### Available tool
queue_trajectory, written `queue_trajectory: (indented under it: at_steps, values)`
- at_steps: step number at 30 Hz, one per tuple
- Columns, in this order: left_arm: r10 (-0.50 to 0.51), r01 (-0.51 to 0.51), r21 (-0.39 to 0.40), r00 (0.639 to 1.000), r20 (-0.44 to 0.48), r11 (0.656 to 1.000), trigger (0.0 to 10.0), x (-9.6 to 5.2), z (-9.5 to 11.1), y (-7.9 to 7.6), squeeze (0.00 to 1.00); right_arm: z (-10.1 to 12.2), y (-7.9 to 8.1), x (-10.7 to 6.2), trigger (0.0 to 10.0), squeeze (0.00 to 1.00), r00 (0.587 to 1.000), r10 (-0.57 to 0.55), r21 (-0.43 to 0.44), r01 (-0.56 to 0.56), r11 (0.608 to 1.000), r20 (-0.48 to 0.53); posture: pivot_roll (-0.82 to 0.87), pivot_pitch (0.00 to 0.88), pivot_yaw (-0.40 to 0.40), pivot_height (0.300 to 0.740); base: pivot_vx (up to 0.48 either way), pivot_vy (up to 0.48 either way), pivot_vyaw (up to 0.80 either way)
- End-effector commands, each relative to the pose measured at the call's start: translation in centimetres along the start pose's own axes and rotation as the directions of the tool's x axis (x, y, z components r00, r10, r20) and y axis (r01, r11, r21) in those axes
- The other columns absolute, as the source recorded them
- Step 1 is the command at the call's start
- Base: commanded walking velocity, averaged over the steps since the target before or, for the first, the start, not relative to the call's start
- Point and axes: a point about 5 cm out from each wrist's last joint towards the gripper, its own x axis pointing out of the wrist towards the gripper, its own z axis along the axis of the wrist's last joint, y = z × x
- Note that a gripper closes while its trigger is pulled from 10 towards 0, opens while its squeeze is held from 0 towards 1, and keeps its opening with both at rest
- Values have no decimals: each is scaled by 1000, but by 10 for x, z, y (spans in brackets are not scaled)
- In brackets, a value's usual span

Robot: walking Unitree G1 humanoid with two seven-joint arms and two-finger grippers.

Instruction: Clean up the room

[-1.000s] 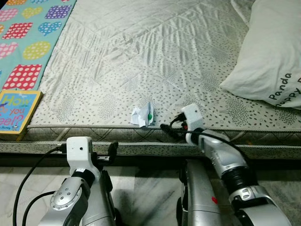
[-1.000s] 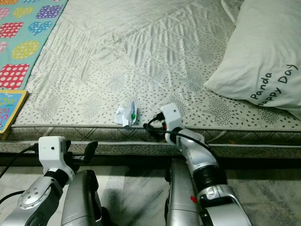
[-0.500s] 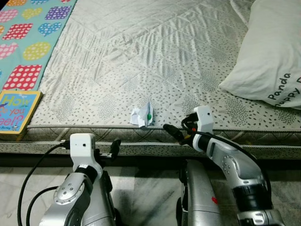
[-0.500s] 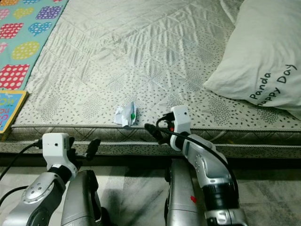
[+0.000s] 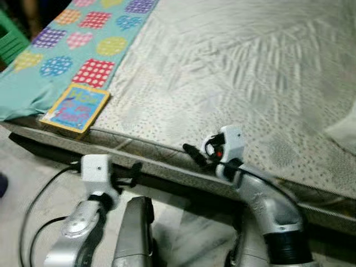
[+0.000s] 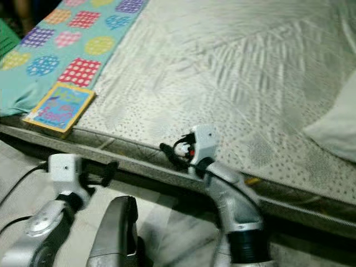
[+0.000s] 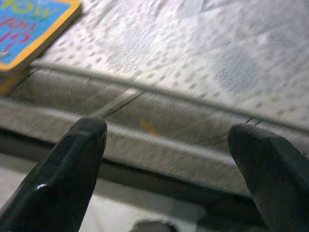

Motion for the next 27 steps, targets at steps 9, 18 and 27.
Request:
queue_trajectory:
  at_steps: [9, 18, 27]
  values:
    - [2, -1, 40, 1000, -11, 999, 10000, -2, -2, 2, 0, -3, 7, 9, 10000, 0, 976, -174, -93, 187, 978, 132, -40, 163, 73, 521, 0, 0, 0]
    - [6, -5, 52, 1000, -14, 999, 10000, -5, -1, 5, 0, -11, 6, 17, 10000, 0, 956, -248, -155, 271, 950, 155, -27, 161, 79, 521, 0, 0, 0]
    - [-19, 19, 58, 1000, -8, 998, 10000, -3, 1, -1, 0, -18, 11, 30, 10000, 0, 945, -281, -229, 314, 921, 167, -14, 161, 80, 521, 0, 0, 0]
